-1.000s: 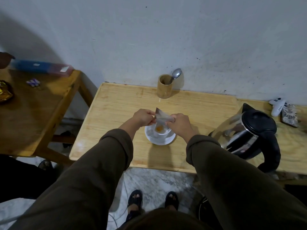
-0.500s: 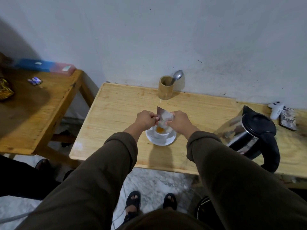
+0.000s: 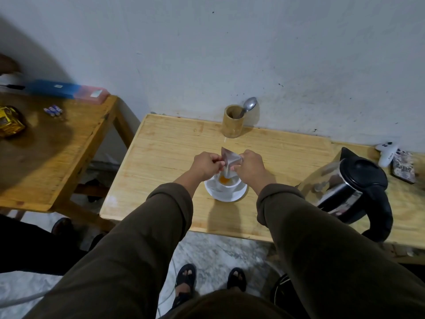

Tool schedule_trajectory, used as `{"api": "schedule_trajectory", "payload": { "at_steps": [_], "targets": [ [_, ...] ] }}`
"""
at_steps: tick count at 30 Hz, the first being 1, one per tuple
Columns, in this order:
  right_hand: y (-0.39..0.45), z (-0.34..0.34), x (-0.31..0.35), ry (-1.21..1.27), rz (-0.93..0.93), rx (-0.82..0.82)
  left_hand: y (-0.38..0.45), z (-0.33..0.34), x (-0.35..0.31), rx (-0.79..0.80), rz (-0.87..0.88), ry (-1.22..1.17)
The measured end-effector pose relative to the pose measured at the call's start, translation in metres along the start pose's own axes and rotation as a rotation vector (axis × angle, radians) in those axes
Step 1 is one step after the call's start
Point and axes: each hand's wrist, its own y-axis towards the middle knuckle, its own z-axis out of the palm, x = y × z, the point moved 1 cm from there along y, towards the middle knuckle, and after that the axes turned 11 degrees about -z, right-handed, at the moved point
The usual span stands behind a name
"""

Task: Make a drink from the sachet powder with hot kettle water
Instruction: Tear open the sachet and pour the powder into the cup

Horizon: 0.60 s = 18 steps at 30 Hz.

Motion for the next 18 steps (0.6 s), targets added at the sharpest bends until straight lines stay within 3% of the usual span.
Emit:
{"api": "schedule_trajectory", "payload": {
  "at_steps": [7,18],
  "targets": [
    [0.002,0.004,-0.002,-0.003,0.008,-0.053,-0.008,-0.008,-0.002,0.024,0.182,-0.026],
    [0.006,0.004,-0.003,-0.096,-0.127,0.062,0.003,0.001,0.007,-0.065,0.175,-0.026]
  ]
}}
